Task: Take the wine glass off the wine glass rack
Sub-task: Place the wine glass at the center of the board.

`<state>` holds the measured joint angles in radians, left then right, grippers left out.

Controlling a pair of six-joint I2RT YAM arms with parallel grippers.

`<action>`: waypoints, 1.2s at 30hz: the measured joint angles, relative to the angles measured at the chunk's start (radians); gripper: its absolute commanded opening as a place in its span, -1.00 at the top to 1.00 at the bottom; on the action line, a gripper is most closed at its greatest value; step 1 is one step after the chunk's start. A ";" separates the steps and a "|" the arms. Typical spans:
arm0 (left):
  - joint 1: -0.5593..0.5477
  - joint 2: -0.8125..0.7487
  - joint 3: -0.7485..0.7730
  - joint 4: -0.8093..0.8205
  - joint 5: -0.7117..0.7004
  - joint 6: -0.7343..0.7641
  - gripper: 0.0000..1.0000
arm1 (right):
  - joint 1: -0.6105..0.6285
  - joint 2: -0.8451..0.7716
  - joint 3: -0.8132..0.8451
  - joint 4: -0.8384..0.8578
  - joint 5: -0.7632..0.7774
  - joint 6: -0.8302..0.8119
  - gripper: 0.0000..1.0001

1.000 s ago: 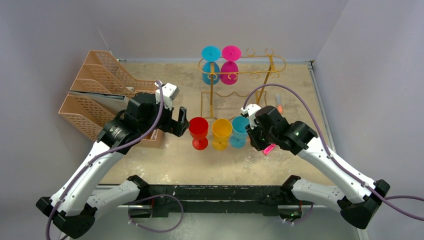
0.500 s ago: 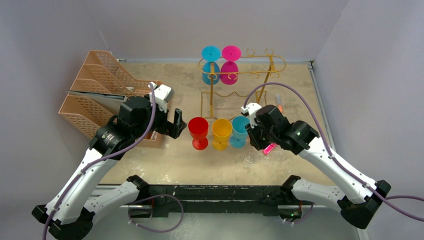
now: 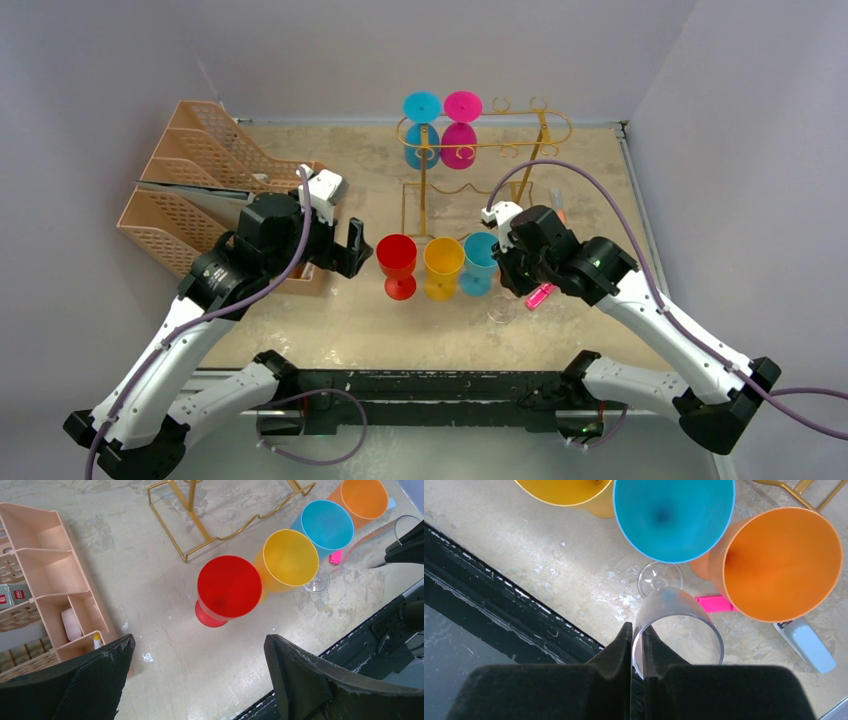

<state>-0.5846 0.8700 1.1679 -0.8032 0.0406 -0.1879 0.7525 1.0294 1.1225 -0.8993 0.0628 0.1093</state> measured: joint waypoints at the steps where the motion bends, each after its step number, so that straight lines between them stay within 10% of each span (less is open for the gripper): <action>1: 0.000 0.000 0.000 0.000 0.000 0.000 -1.00 | 0.000 0.000 0.000 0.000 0.000 0.000 0.74; 36: 0.000 0.034 -0.026 0.000 0.030 -0.038 -1.00 | 0.000 -0.082 0.252 0.068 0.077 0.165 0.05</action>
<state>-0.5846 0.9043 1.1419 -0.8032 0.0708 -0.2256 0.7525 0.9478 1.3743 -0.8314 0.1398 0.2741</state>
